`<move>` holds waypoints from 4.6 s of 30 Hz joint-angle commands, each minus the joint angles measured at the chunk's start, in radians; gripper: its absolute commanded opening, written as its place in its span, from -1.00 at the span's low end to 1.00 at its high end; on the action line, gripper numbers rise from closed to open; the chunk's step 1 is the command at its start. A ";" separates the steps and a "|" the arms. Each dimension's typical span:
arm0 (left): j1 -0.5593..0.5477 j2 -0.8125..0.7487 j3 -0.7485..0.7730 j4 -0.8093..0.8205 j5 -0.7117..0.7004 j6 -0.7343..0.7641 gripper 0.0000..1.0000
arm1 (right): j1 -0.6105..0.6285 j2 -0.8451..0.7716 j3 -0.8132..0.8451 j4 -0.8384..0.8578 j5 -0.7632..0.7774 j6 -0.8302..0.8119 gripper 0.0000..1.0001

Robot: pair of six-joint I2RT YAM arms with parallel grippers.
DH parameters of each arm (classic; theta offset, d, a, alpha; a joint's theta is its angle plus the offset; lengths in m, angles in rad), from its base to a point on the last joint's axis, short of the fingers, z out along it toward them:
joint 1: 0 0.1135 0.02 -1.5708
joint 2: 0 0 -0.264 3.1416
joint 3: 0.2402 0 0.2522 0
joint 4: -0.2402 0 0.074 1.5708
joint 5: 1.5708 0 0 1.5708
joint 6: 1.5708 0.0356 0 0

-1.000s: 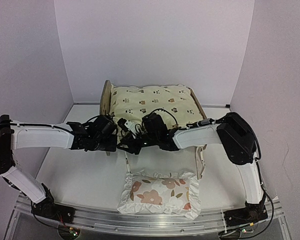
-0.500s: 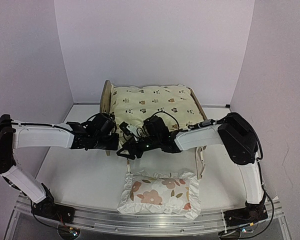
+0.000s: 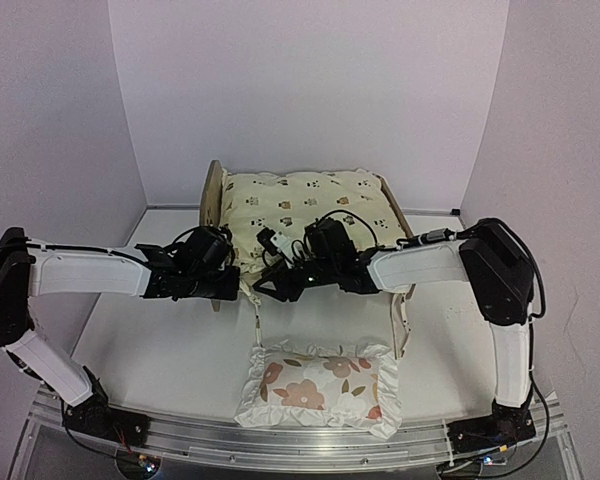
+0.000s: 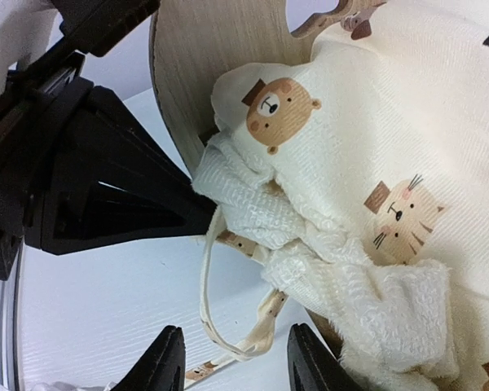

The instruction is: Set up the pet bed

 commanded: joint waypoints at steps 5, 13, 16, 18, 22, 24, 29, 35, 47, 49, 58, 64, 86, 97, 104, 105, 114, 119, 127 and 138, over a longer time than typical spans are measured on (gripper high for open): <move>0.012 0.012 0.020 0.017 0.017 0.010 -1.00 | 0.003 0.023 0.075 -0.029 0.051 -0.063 -0.26; 0.012 0.012 0.021 0.020 0.023 0.016 -1.00 | 0.002 0.085 0.147 -0.032 0.056 -0.063 -0.38; 0.012 0.009 0.018 0.020 0.024 0.016 -1.00 | 0.004 0.107 0.168 -0.033 0.050 -0.057 -0.38; 0.012 0.008 0.019 0.020 0.026 0.017 -1.00 | 0.006 0.121 0.180 -0.033 0.051 -0.057 -0.38; 0.012 0.010 0.020 0.020 0.028 0.020 -1.00 | 0.012 0.146 0.201 -0.033 0.080 -0.070 -0.41; 0.012 0.010 0.019 0.022 0.028 0.020 -1.00 | 0.015 0.158 0.210 -0.033 0.089 -0.074 -0.48; 0.012 0.009 0.020 0.022 0.032 0.020 -1.00 | 0.018 0.171 0.220 -0.032 0.098 -0.071 -0.55; 0.012 0.004 0.020 0.017 0.033 0.021 -1.00 | 0.024 0.182 0.222 -0.036 0.099 -0.072 -0.50; 0.012 0.003 0.027 0.011 0.036 0.022 -1.00 | 0.054 0.168 0.183 -0.077 0.145 -0.134 -0.45; 0.013 -0.003 0.026 0.010 0.040 0.022 -1.00 | 0.057 0.175 0.188 -0.077 0.143 -0.133 -0.42; 0.012 -0.028 0.029 -0.006 0.056 0.019 -1.00 | 0.080 0.171 0.171 -0.086 0.199 -0.141 -0.36; 0.013 -0.027 0.031 -0.005 0.062 0.026 -1.00 | 0.084 0.142 0.116 -0.086 0.254 -0.145 -0.38; 0.011 -0.026 0.037 -0.031 0.057 0.027 -1.00 | 0.081 0.086 0.061 0.027 0.348 -0.145 -0.58; 0.012 -0.028 0.042 -0.039 0.067 0.035 -1.00 | 0.082 0.144 0.140 0.043 0.312 -0.123 -0.65; 0.012 -0.032 0.044 -0.039 0.073 0.039 -1.00 | 0.081 0.167 0.168 0.043 0.267 -0.099 -0.61; 0.012 -0.032 0.045 -0.040 0.076 0.040 -1.00 | 0.081 0.168 0.170 0.043 0.264 -0.098 -0.60; 0.012 -0.037 0.053 -0.045 0.097 0.046 -1.00 | 0.081 0.162 0.174 0.043 0.193 -0.088 -0.45; 0.011 -0.045 0.061 -0.056 0.118 0.051 -1.00 | 0.082 0.168 0.184 0.043 0.166 -0.083 -0.34; 0.012 -0.060 0.088 -0.094 0.139 0.057 -1.00 | 0.082 0.181 0.212 0.043 0.125 -0.082 -0.18; 0.027 -0.036 0.116 -0.128 0.144 0.061 -1.00 | 0.081 0.193 0.213 0.080 0.083 -0.109 0.01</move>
